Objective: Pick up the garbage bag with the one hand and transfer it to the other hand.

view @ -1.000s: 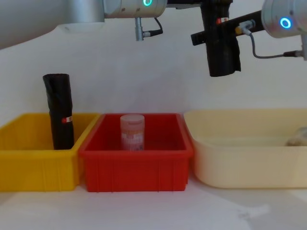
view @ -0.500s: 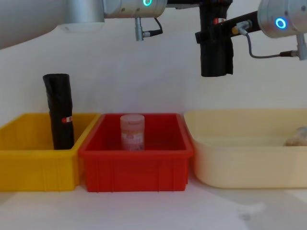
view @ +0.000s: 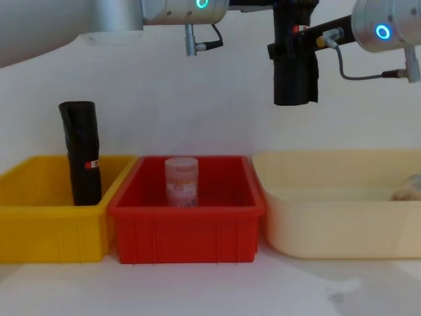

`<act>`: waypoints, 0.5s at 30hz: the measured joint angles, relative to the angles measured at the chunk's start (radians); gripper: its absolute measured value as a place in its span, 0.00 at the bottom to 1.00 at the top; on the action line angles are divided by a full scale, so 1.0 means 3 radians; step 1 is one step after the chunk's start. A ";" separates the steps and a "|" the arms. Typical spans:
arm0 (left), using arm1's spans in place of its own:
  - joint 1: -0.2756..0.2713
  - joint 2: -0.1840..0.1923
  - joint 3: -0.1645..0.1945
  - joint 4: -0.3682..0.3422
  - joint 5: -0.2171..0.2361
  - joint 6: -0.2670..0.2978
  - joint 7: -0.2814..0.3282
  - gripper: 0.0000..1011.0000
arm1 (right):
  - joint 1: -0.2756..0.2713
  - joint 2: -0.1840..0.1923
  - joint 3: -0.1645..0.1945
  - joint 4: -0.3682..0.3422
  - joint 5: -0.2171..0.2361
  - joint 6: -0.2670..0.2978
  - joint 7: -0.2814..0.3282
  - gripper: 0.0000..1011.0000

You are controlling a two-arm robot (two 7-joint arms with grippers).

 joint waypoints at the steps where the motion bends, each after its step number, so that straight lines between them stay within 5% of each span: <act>1: 0.0000 0.0000 0.0000 0.0000 0.0000 0.0000 0.0000 0.34 | 0.0000 -0.0001 0.0000 0.0001 0.0000 0.0000 0.0000 0.58; 6: 0.0000 0.0000 0.0000 0.0000 -0.0001 0.0000 -0.0001 0.36 | 0.0002 -0.0002 -0.0001 0.0004 -0.0002 -0.0002 0.0001 0.58; 15: 0.0000 0.0000 0.0000 0.0000 -0.0001 0.0000 -0.0002 0.63 | -0.0001 -0.0005 0.0005 0.0003 -0.0009 -0.0005 -0.0002 0.58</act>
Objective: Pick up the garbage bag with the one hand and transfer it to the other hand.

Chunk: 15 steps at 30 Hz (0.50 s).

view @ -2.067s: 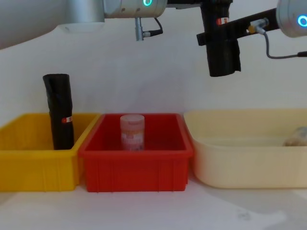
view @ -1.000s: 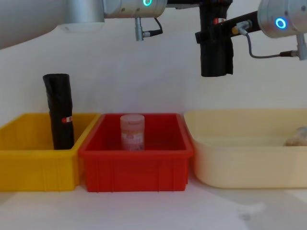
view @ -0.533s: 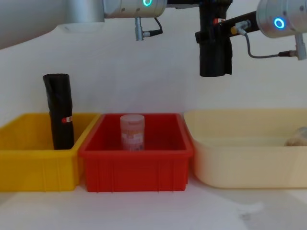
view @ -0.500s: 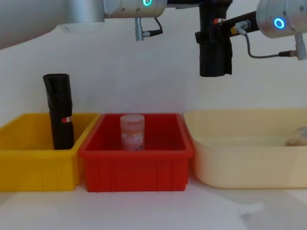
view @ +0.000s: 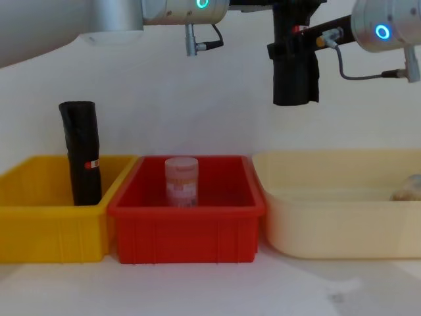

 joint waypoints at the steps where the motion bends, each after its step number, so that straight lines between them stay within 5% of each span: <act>1: 0.0000 0.0000 0.0000 0.0000 0.0000 0.0000 0.0000 0.65 | -0.0004 0.0000 0.0002 -0.0002 -0.0003 0.0000 -0.0003 0.58; 8: 0.0000 0.0000 0.0000 0.0000 0.0001 0.0000 0.0000 0.87 | -0.0052 -0.0006 0.0068 -0.0036 -0.0027 0.0012 -0.0098 0.58; 15: 0.0000 0.0000 0.0000 0.0000 0.0001 0.0000 0.0001 0.99 | -0.0092 0.0009 0.0224 -0.0024 -0.0032 0.0110 -0.0205 0.58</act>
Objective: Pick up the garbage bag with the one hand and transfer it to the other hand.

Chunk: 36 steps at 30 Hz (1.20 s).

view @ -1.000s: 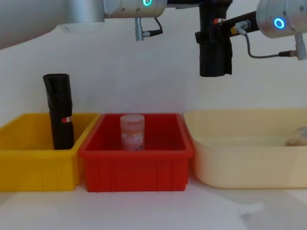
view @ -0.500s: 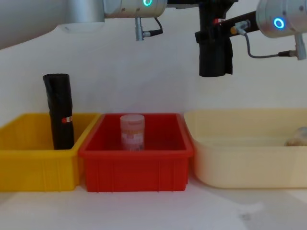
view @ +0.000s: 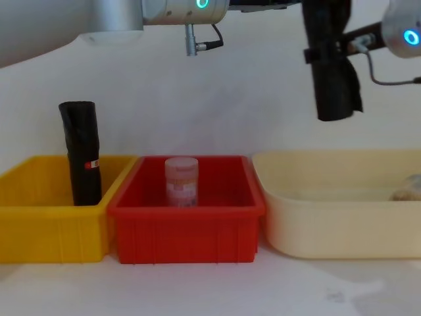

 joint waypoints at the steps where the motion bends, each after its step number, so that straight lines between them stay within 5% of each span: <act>1: 0.0000 0.0000 0.0000 0.0000 0.0000 0.0000 0.0000 0.99 | 0.0000 0.0004 0.0019 0.0010 0.0002 0.0020 -0.0009 0.58; 17: 0.0000 0.0000 0.0000 0.0000 0.0000 0.0000 0.0001 0.99 | 0.0137 0.0060 0.0280 0.0392 0.0105 0.0263 0.0048 0.58; 30: 0.0000 0.0000 0.0000 0.0000 0.0000 0.0000 0.0001 0.99 | 0.0193 0.0073 0.0349 0.0533 0.0143 0.0321 0.0097 0.94; 36: 0.0000 0.0000 0.0000 0.0000 0.0000 0.0000 0.0001 0.99 | 0.0205 0.0076 0.0363 0.0562 0.0149 0.0335 0.0110 0.99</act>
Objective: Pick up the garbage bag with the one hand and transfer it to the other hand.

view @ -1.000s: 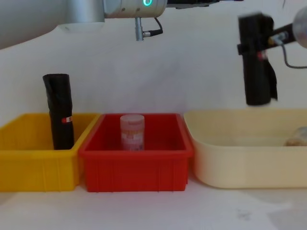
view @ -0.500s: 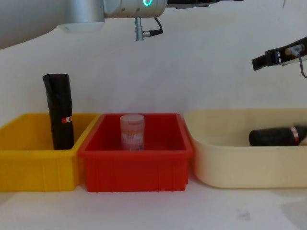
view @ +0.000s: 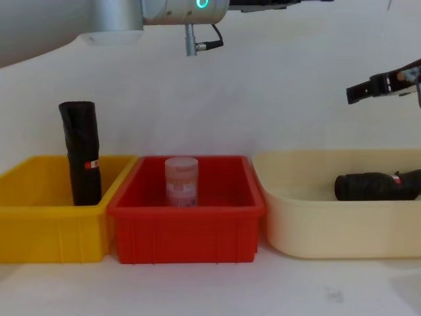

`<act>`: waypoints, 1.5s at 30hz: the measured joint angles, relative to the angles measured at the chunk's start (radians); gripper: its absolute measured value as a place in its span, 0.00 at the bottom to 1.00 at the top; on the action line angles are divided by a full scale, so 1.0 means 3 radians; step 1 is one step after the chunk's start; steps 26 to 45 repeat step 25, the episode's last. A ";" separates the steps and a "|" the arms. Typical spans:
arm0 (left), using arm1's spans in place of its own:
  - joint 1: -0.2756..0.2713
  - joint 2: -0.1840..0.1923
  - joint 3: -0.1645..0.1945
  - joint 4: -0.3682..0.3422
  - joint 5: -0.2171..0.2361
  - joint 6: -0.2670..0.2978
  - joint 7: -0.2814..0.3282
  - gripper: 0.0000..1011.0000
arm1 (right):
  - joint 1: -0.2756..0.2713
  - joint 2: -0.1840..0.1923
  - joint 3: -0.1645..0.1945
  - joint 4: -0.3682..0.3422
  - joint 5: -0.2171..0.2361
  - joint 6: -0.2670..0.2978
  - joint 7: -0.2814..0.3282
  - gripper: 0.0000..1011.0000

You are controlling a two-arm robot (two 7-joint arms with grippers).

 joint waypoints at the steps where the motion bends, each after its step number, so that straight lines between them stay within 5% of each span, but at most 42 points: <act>1: 0.0000 0.0000 0.0000 0.0000 0.0000 0.0000 0.0000 0.99 | 0.0001 0.0000 0.0001 0.0003 0.0001 0.0001 0.0001 0.99; 45: 0.0000 0.0000 0.0000 0.0000 0.0000 0.0000 0.0000 0.99 | 0.0017 0.0005 0.0020 0.0040 0.0011 0.0018 0.0013 0.99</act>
